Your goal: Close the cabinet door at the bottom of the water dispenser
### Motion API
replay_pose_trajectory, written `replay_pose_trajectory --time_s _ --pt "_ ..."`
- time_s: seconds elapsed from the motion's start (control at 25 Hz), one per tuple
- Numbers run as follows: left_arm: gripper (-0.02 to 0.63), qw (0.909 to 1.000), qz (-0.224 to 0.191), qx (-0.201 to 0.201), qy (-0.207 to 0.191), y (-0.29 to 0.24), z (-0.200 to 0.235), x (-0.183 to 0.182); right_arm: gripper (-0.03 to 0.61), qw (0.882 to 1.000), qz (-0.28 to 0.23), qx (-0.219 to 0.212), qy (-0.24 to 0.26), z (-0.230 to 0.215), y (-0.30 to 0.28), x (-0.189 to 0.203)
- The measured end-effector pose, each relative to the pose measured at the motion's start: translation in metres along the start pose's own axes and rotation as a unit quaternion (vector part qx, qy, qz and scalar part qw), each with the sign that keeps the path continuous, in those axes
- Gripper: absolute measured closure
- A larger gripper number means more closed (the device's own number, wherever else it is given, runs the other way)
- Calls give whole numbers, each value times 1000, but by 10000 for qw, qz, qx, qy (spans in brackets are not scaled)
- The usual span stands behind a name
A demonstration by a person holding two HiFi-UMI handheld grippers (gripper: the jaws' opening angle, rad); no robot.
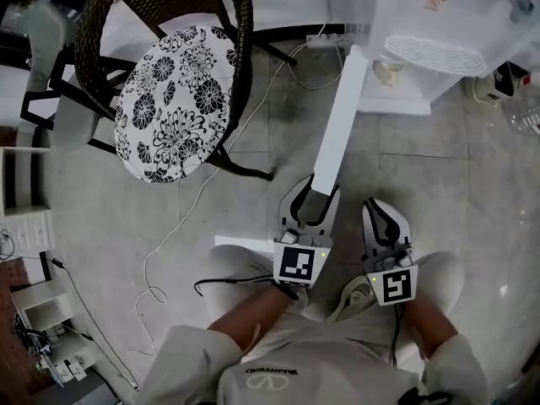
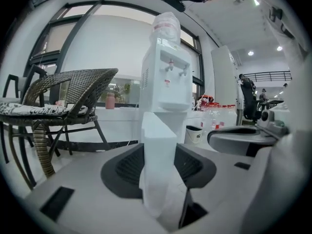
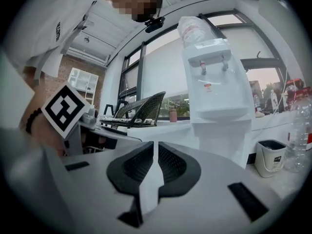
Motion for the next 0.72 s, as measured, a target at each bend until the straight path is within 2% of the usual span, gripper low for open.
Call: replay_pose_trajectory --time_s 0.16,0.24,0.32,0.48,0.64,0.72 --pt "425 9998 159 -66 76 -3 -7 -2 552 9995 186 62 229 0 0 17" --pt "425 9997 204 -113 88 -4 -13 -3 505 9988 405 18 283 3 1 28" --pt "425 9994 249 -171 174 -5 -20 -6 491 9972 649 46 355 4 6 38" --pt "425 9995 212 -215 64 -7 -27 -1 480 9934 1011 220 500 -6 9 49" --pt "423 9989 269 -268 268 -9 -36 -5 476 9878 1362 424 629 -8 12 70" --pt "422 9991 242 -272 203 -12 -41 -4 476 9861 1386 607 685 -11 14 78"
Point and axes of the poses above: the fingertips, and each gripper's own axes: y backward along the fingers, z to its left, x out of its underside, the point moved 6 cm from there along y, backward along the fingers, and after that the axes turned 3 degrees about -y, right-handed, at the moved point
